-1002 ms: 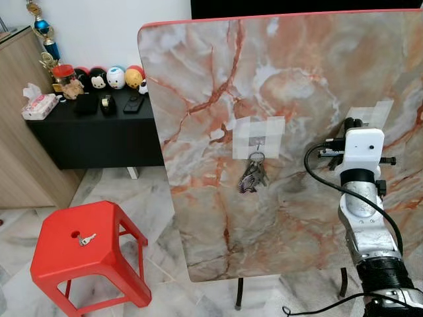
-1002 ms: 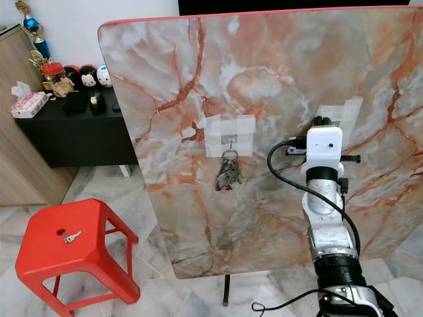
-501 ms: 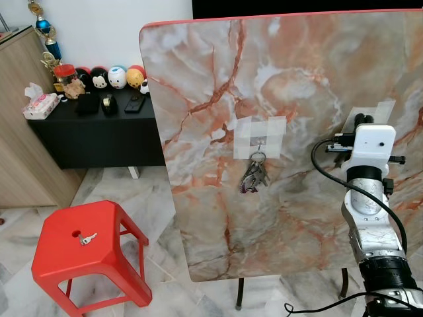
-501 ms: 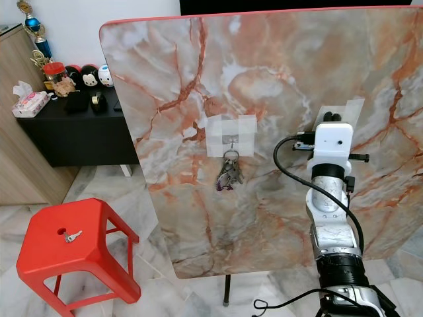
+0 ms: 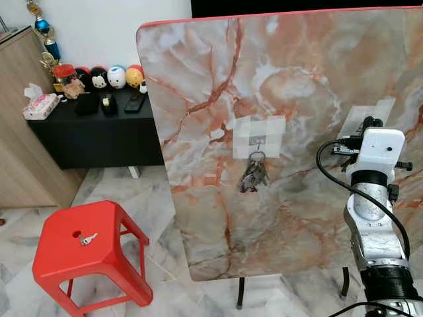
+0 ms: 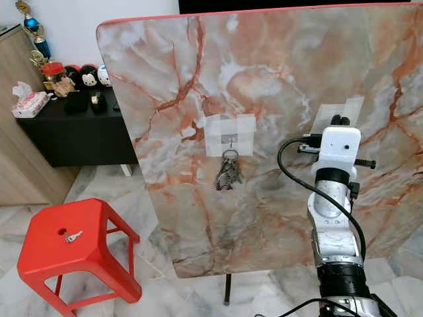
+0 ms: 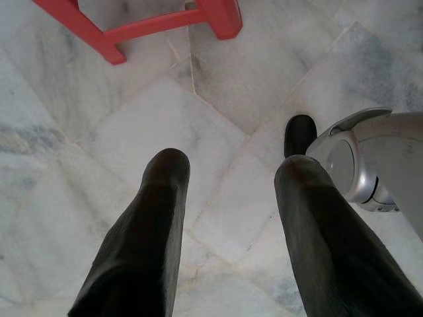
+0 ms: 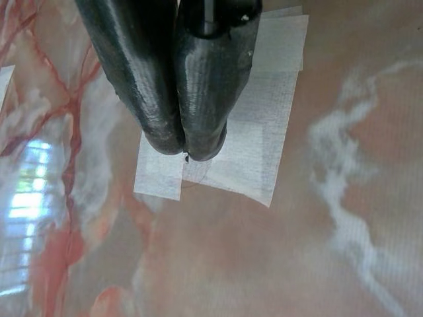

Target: Hang keys on a hook

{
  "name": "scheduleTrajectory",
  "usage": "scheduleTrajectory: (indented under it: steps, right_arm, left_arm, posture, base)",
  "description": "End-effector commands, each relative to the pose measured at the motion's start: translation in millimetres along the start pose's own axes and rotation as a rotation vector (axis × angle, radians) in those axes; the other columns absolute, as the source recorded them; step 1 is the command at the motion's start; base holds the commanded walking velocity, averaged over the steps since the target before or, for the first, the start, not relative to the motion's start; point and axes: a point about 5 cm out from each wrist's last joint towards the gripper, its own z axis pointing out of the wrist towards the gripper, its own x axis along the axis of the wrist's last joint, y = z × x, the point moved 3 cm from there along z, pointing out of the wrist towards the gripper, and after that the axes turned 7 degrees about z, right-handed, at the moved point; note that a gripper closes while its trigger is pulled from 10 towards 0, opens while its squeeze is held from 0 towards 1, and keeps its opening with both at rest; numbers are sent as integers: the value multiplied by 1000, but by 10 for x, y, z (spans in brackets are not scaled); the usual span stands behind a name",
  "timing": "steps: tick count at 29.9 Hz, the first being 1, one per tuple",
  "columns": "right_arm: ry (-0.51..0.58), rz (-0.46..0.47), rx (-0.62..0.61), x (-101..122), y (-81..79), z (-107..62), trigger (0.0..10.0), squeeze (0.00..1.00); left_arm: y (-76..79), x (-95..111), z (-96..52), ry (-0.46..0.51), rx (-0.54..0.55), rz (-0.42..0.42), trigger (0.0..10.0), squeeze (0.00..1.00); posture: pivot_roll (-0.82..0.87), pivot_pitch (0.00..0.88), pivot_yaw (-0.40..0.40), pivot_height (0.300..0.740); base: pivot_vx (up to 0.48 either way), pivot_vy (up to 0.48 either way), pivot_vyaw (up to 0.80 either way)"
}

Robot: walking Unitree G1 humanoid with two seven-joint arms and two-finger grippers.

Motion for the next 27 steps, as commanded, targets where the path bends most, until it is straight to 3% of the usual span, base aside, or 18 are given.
scheduleTrajectory:
  steps: [1,11,27]
  right_arm:
    - [12,13,-7,65,10,23,10000,0]
    - [-4,14,15,73,-53,115,10000,0]
    - [-1,1,-14,96,2,189,10000,0]
  left_arm:
    - [-44,-34,-11,-18,3,19,10000,0]
    - [-47,-29,-10,-15,5,19,10000,0]
    - [-56,-33,-13,-15,6,23,10000,0]
  posture:
    - [135,0,34,740]
    - [141,0,33,740]
    - [141,0,35,740]
  base:
    - [0,0,0]
    - [0,0,0]
    - [0,0,0]
